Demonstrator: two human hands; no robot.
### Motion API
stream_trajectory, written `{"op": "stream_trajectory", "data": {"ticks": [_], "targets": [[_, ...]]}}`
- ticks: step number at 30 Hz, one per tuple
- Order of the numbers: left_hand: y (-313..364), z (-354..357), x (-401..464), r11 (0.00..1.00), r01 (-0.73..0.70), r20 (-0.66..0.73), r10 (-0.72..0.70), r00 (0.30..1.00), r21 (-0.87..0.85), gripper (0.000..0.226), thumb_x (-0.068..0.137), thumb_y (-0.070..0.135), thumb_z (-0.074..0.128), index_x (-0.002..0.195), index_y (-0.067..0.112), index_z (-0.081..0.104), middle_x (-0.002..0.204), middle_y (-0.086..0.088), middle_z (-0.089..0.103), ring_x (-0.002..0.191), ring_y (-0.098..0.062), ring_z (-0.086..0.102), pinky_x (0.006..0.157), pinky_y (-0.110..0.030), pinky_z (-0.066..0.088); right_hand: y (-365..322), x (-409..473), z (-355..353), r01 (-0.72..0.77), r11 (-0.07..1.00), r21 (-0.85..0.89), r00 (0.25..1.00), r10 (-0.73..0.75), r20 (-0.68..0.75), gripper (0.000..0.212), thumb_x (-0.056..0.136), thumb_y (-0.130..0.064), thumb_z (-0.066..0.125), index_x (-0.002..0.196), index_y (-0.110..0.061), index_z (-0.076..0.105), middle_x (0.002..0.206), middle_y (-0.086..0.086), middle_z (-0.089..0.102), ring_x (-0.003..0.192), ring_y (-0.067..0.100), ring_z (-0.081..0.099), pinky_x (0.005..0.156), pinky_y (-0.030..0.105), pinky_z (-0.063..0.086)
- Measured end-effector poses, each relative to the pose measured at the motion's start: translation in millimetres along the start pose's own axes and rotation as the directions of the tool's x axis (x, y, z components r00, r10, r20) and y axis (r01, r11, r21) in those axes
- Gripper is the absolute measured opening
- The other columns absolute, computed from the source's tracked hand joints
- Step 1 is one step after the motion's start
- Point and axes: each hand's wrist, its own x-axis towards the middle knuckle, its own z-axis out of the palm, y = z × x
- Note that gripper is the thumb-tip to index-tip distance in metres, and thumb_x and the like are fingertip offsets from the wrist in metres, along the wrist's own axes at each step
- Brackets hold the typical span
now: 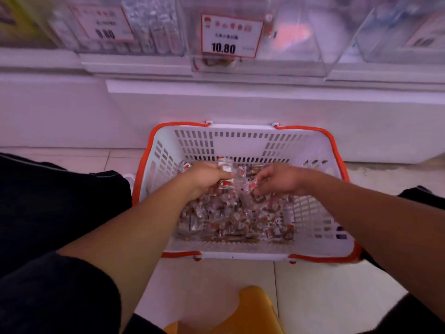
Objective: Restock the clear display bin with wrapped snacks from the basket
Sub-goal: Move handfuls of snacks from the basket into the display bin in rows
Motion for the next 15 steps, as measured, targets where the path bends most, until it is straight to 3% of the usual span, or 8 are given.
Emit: {"op": "stream_trajectory", "data": {"ticks": [4,6,8,10,13,15], "targets": [[101.7,-33.9,-51.2,0.979,-0.204,0.312,0.195,0.93,-0.003,0.012,0.084,0.006,0.074,0.086,0.014,0.066,0.072,0.002,0.07,0.064,-0.006,0.065,0.056,-0.019,0.051,-83.3,-60.3,-65.0,0.123,0.992,0.004,0.989,-0.123,0.086,0.017,0.08,0.0,0.073,0.096,-0.003,0.065,0.082,0.007,0.067,0.075,0.013,0.068,0.065,0.04,0.061],[148.4,-50.1,-86.8,0.946,-0.323,0.38,0.299,0.875,-0.001,0.031,0.084,-0.001,0.071,0.108,0.016,0.064,0.071,0.001,0.072,0.06,-0.007,0.067,0.049,-0.017,0.05,-117.6,-101.1,-91.5,0.178,0.982,-0.059,0.977,-0.168,0.134,0.029,0.079,-0.007,0.074,0.104,0.003,0.066,0.093,0.015,0.068,0.083,0.021,0.067,0.07,0.043,0.061],[182.2,-64.1,-118.6,0.905,-0.425,0.365,0.397,0.842,-0.006,0.048,0.082,-0.004,0.071,0.125,0.013,0.056,0.08,-0.005,0.073,0.061,-0.01,0.068,0.049,-0.019,0.052,-143.0,-139.2,-108.5,0.244,0.965,-0.091,0.959,-0.226,0.174,0.037,0.082,-0.013,0.072,0.115,0.002,0.064,0.106,0.022,0.069,0.088,0.025,0.069,0.074,0.043,0.06],[203.2,-73.0,-139.6,0.866,-0.5,0.297,0.482,0.825,-0.016,0.042,0.082,0.0,0.071,0.122,-0.001,0.059,0.093,-0.014,0.068,0.069,-0.012,0.067,0.054,-0.022,0.057,-159.4,-168.6,-114.3,0.333,0.943,-0.014,0.931,-0.326,0.164,0.037,0.088,-0.013,0.066,0.123,-0.002,0.061,0.113,0.025,0.067,0.093,0.028,0.07,0.075,0.043,0.059],[222.2,-78.8,-149.6,0.84,-0.511,0.167,0.539,0.826,-0.182,0.032,0.083,0.003,0.07,0.113,-0.003,0.061,0.089,-0.012,0.071,0.072,-0.016,0.071,0.061,-0.029,0.062,-172.8,-190.8,-112.9,0.475,0.862,0.175,0.876,-0.482,0.0,0.045,0.087,-0.01,0.061,0.132,-0.013,0.053,0.109,0.035,0.055,0.093,0.044,0.063,0.071,0.047,0.06],[232.6,-79.1,-148.5,0.837,-0.451,0.128,0.507,0.852,-0.309,0.031,0.087,0.001,0.066,0.117,0.0,0.057,0.083,-0.01,0.073,0.068,-0.022,0.073,0.059,-0.033,0.062,-183.5,-197.8,-110.2,0.583,0.781,0.223,0.812,-0.567,-0.136,0.046,0.085,-0.012,0.062,0.129,-0.016,0.054,0.107,0.029,0.056,0.09,0.042,0.06,0.069,0.047,0.06]]}}
